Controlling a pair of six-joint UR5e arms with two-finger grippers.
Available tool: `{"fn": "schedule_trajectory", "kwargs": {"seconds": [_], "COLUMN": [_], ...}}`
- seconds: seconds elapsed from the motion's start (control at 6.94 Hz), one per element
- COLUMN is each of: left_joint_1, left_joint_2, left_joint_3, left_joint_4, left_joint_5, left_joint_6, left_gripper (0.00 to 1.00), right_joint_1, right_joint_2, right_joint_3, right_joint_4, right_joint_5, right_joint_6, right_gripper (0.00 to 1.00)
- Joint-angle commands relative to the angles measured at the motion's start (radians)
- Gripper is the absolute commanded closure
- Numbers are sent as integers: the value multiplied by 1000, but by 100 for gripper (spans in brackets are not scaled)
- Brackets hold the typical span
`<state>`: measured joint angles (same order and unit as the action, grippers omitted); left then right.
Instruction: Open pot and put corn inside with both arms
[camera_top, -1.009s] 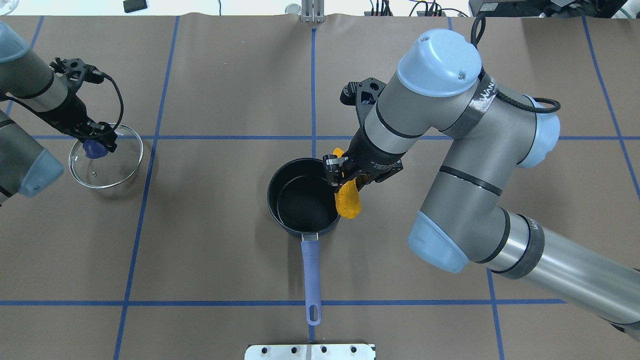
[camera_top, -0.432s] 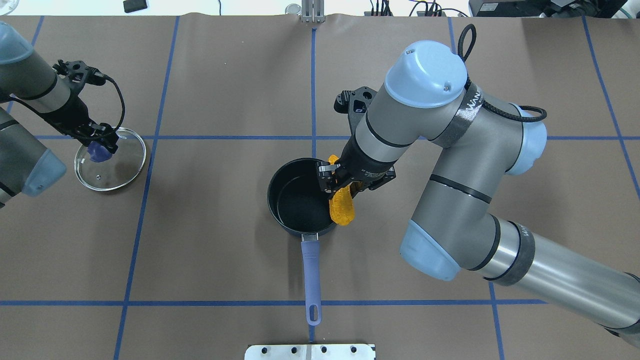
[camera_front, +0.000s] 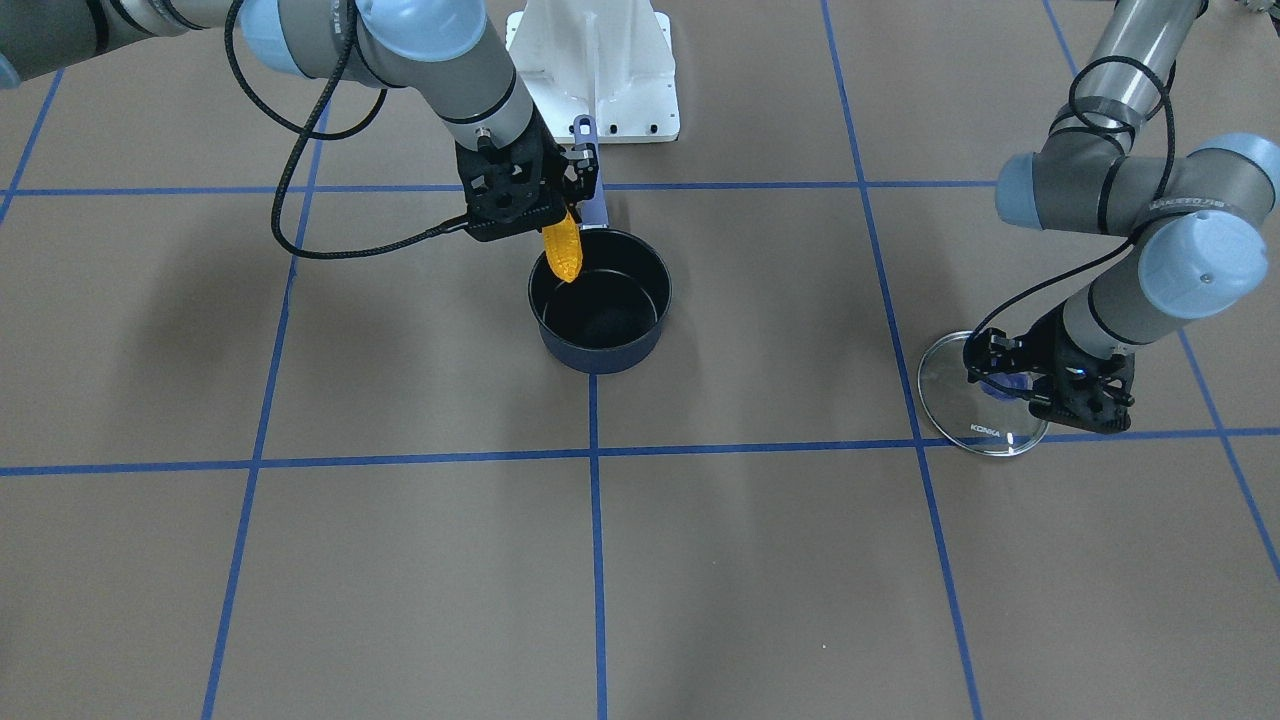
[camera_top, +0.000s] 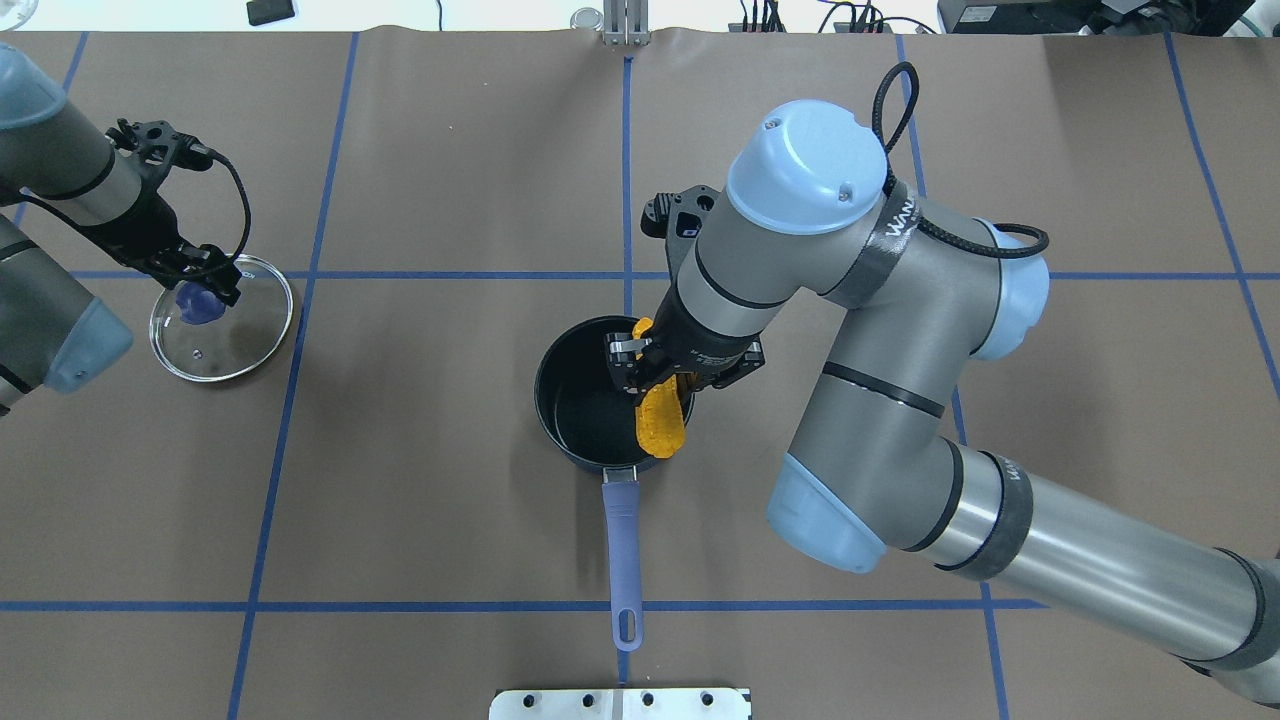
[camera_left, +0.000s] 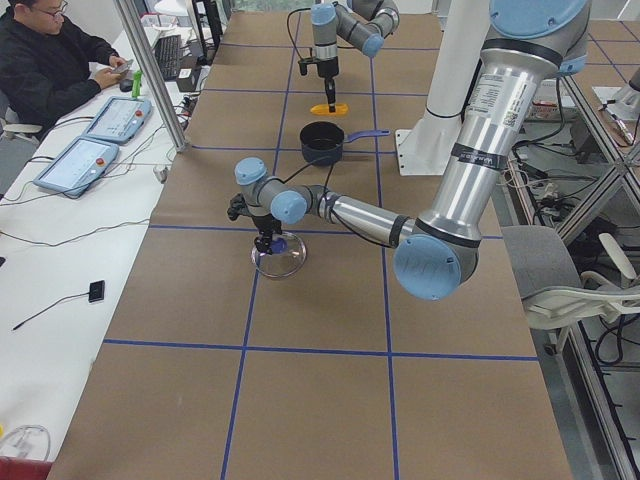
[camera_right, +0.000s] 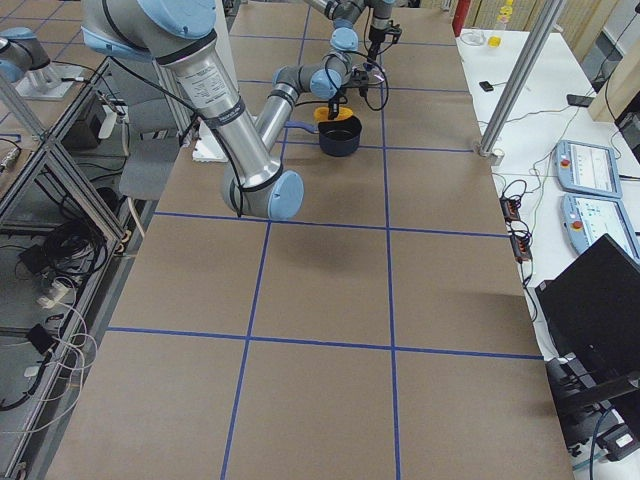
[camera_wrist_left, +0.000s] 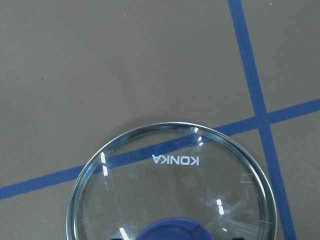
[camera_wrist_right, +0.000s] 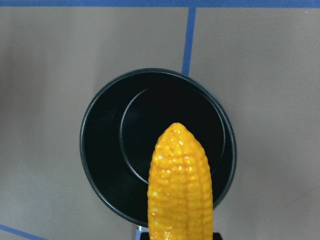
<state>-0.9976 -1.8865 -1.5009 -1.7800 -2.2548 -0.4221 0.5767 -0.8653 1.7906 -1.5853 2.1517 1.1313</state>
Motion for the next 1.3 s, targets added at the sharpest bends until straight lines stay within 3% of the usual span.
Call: {"fn": "schedule_trajectory", "kwargs": {"seconds": [0.0, 0.14, 0.29, 0.43, 0.72, 1.01, 1.15], "left_joint_1": [-9, -25, -44, -65, -137, -211, -235], "left_joint_2": [1, 0, 0, -3, -6, -5, 6], "left_joint_3": [-18, -18, -25, -25, -27, -36, -42], "left_joint_4": [-9, -7, -7, -7, 2, 7, 5], "left_joint_5": [0, 0, -9, -23, -69, -68, -69], "left_joint_6": [-1, -1, 0, 0, 0, 2, 5], "left_gripper": [2, 2, 1, 1, 1, 0, 0], "right_joint_1": [-5, -9, -11, -11, -3, 133, 212], "right_joint_2": [26, 52, 55, 49, 42, -32, -50], "right_joint_3": [-132, -163, -165, -163, -142, -64, -69], "right_joint_4": [155, 172, 169, 169, 166, 165, 165], "right_joint_5": [-30, -41, -41, -30, -30, -19, -24], "right_joint_6": [4, 7, 4, -22, -57, -56, -73], "right_gripper": [72, 70, 52, 1, 0, 0, 0]}}
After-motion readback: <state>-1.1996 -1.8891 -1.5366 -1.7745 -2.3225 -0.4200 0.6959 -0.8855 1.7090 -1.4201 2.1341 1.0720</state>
